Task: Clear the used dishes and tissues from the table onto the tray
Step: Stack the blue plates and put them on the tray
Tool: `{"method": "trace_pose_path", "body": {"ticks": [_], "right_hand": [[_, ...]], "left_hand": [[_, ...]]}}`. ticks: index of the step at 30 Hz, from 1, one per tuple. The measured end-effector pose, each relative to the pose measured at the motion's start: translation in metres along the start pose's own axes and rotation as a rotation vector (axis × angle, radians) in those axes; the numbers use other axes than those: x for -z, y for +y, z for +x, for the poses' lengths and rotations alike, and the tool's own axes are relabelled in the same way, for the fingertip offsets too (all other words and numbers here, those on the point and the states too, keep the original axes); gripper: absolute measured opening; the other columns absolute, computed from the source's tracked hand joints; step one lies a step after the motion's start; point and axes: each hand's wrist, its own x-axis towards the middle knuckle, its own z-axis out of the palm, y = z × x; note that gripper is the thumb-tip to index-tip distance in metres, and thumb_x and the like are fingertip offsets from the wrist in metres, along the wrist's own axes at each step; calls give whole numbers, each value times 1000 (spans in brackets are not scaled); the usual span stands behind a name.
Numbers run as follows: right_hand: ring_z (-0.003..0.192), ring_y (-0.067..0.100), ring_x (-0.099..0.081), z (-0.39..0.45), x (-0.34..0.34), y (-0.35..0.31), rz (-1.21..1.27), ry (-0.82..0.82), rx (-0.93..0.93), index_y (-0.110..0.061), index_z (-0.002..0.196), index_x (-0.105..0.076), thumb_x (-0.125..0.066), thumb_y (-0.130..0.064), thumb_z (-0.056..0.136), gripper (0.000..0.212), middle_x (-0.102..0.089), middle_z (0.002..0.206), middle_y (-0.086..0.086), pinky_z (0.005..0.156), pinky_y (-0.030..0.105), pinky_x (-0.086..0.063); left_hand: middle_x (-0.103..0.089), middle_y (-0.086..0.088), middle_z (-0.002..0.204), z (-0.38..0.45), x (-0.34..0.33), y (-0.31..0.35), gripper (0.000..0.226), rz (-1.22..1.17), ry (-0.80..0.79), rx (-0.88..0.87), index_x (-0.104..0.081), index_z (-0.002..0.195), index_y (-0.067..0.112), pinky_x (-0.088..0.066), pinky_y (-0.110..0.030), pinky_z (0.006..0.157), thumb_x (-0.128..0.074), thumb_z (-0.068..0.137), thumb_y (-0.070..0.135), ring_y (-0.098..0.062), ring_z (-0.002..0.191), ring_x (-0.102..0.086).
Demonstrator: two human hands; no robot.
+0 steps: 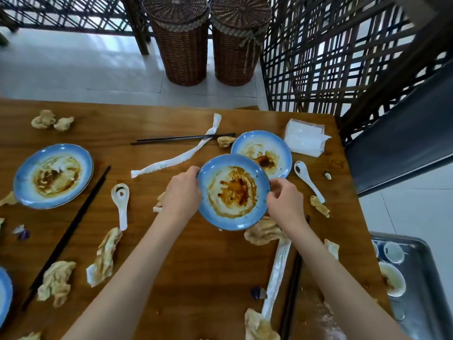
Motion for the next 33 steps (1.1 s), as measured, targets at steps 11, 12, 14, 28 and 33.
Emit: {"method": "trace_pose_path", "body": {"ticks": [11,12,14,28,33], "right_hand": [[82,15,-56,88,17,15,23,148,-148,-17,116,-58,-45,-3,91,31,-62,111,6,46,14,-36],[81,13,-54,92,17,14,24,153,-157,-16,116,-58,-46,-2,91,31,-62,111,5,45,13,-34],[85,13,-53,98,18,12,31,166,-159,-14,119,-57,-48,-1,90,33,-61,115,5,54,13,-39],[109,23,-57,107,16,14,9,223,-185,-10,120,-58,-60,0,85,36,-61,118,8,83,36,-55],[100,22,-62,107,14,13,57,243,-258,-4,114,-61,-61,1,85,29,-64,112,11,56,17,-43]], "left_hand": [[-67,-9,97,75,-50,49,22,55,101,-93,-60,114,10,-52,-36,73,-54,92,14,-26,90,-61],[-67,-9,97,78,-51,51,23,58,107,-98,-60,114,9,-52,-36,72,-53,93,14,-25,90,-61],[-67,-9,98,84,-53,54,25,63,110,-115,-59,117,9,-52,-35,72,-53,93,15,-25,91,-62],[-63,-5,110,95,-59,64,27,38,19,-62,-57,121,14,-54,-32,75,-53,94,18,-21,98,-60],[-65,-4,111,96,-59,64,30,-69,63,-44,-59,123,14,-55,-30,78,-51,96,20,-18,98,-61]]}}
